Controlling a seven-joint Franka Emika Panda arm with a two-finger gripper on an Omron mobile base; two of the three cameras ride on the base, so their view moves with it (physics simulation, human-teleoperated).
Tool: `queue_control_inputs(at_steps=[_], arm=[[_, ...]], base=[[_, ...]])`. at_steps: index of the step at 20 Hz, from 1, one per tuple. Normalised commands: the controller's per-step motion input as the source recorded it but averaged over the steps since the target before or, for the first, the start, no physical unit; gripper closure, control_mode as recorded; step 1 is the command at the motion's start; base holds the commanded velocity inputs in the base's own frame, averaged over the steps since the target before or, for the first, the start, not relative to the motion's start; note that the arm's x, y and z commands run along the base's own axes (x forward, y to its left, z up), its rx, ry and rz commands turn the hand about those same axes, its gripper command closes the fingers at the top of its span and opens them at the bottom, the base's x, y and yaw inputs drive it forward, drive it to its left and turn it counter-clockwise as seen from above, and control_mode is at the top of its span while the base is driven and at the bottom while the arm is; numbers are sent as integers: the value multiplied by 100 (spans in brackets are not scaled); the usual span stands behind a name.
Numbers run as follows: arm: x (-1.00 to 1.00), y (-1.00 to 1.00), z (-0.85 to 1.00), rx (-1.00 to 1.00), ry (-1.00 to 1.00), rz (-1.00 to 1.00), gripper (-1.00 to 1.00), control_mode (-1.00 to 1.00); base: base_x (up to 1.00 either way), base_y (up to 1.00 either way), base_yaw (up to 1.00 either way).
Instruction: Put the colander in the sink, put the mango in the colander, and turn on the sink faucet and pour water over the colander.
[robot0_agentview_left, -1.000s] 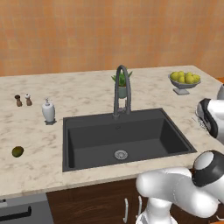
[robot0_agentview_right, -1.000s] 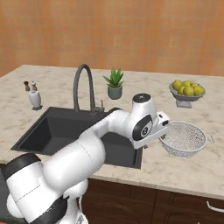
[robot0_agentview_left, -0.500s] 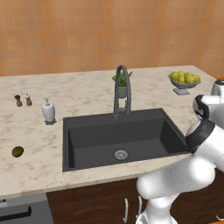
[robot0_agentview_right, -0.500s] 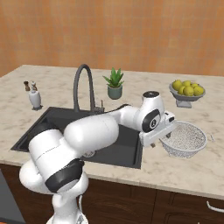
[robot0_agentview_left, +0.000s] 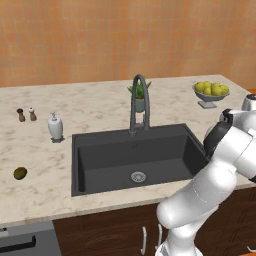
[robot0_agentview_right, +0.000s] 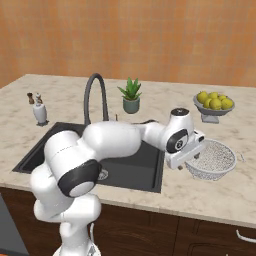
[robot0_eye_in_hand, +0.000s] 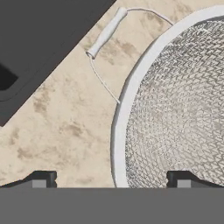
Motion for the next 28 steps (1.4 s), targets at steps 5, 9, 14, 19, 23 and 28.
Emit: queue_control_inputs(at_steps=[5, 9, 14, 19, 23, 28], arm=[[33, -8, -27, 0, 0, 0, -100, -100], [30, -11, -27, 4, 0, 0, -100, -100], [20, -20, -25, 6, 0, 3, -100, -100], [-1, -2, -28, 7, 0, 4, 100, -100], [-23, 2, -3, 10, 0, 17, 100, -100], [-42, 23, 27, 3, -2, 35, 100, -100]], base=[[0, 0, 0], [0, 0, 0], [0, 0, 0], [0, 0, 0], [0, 0, 0], [0, 0, 0]])
